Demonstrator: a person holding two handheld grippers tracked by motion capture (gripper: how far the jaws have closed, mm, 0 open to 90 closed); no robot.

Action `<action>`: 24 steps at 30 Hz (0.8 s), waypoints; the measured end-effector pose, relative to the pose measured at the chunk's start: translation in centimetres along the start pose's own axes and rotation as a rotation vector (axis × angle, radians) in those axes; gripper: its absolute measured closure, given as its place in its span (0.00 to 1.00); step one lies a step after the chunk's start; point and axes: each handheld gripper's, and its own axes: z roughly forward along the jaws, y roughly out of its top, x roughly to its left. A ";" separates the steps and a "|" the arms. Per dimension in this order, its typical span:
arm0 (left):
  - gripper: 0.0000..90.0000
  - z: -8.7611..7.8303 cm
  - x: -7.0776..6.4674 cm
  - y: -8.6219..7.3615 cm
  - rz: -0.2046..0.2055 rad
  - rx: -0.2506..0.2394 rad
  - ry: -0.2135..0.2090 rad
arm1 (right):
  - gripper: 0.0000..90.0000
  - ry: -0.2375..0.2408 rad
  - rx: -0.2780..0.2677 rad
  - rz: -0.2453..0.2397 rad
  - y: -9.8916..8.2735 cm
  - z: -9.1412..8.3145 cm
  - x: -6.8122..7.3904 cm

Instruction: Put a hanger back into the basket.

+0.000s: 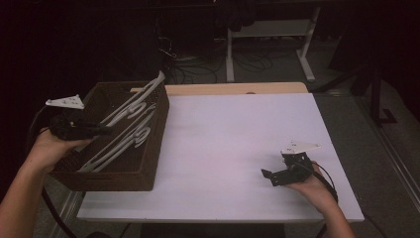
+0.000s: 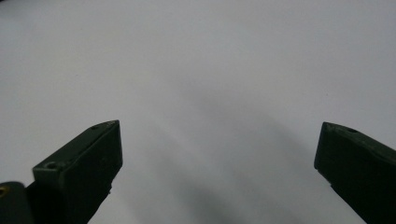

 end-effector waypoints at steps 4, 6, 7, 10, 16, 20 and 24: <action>0.91 0.5 1.0 -1.8 -0.024 0.030 0.005 | 0.01 -0.003 0.004 -0.002 0.0 0.1 0.0; 0.91 0.6 1.1 -2.1 -0.025 0.040 0.006 | 0.01 -0.003 0.004 -0.003 0.0 0.1 0.0; 0.91 0.9 1.3 -2.6 -0.033 0.058 0.012 | 0.01 -0.004 0.005 -0.002 0.0 0.1 -0.1; 0.91 1.2 1.6 -3.0 -0.044 0.080 0.014 | 0.01 -0.003 0.006 -0.001 0.0 0.1 -0.1; 0.90 2.7 2.8 -4.5 -0.085 0.125 -0.006 | 0.01 -0.006 0.007 0.002 0.0 0.1 -0.2; 0.78 2.3 2.9 -4.5 -0.095 0.075 0.018 | 0.01 -0.009 0.006 0.004 0.0 0.0 -0.3; 0.65 1.9 3.0 -4.5 -0.097 0.057 0.035 | 0.01 -0.011 -0.001 0.000 0.1 0.0 -0.3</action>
